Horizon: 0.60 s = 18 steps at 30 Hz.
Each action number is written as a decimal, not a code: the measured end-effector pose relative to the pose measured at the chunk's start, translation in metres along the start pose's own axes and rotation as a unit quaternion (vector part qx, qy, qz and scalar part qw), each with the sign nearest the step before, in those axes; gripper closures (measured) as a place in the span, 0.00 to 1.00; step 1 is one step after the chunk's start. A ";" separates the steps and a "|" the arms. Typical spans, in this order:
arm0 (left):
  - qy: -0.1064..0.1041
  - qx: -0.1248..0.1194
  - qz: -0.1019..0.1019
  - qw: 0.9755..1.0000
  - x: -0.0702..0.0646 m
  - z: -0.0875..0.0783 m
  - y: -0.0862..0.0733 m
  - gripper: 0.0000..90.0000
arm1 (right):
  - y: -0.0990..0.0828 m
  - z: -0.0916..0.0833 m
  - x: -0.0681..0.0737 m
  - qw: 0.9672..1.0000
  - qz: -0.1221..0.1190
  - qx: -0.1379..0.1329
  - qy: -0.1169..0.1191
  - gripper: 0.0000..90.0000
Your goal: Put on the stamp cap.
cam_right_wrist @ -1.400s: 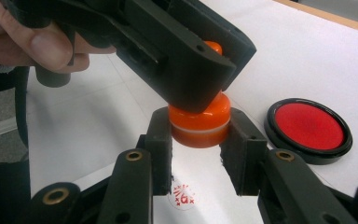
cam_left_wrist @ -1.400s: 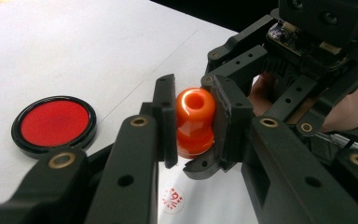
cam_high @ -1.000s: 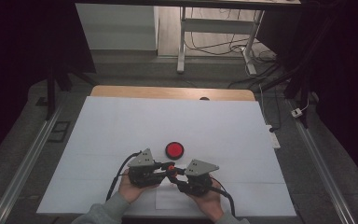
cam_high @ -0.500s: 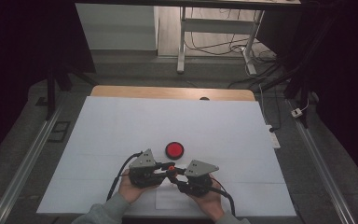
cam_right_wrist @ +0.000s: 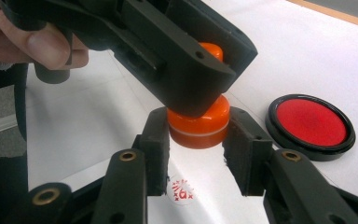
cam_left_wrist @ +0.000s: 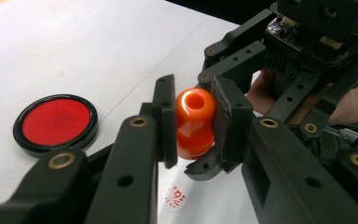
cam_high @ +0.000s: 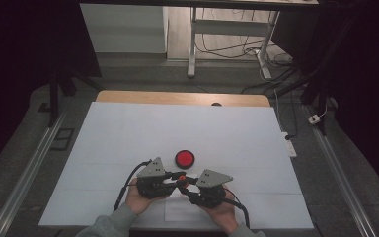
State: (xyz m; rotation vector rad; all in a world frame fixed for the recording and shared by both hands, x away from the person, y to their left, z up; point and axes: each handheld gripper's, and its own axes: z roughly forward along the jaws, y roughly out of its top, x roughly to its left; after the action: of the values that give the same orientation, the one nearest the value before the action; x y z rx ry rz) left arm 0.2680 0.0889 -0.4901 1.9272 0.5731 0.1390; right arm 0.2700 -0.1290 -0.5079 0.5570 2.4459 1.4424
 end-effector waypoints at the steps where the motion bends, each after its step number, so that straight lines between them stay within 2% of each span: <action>1: 0.000 0.000 0.000 1.000 0.000 0.000 0.000 0.80 | 0.000 0.000 0.000 1.000 0.001 0.000 0.001 0.67; 10: 0.004 -0.012 -0.007 1.000 0.003 -0.006 0.003 0.80 | -0.001 -0.001 -0.001 1.000 -0.001 0.005 0.002 0.63; 18: 0.009 -0.013 -0.008 1.000 0.006 -0.009 0.003 0.80 | -0.005 -0.007 -0.006 1.000 -0.002 0.009 -0.011 0.59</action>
State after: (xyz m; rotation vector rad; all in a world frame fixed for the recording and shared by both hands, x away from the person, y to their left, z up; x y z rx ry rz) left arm 0.2709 0.0978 -0.4852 1.8983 0.5958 0.1527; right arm 0.2717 -0.1388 -0.5087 0.5697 2.4443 1.4067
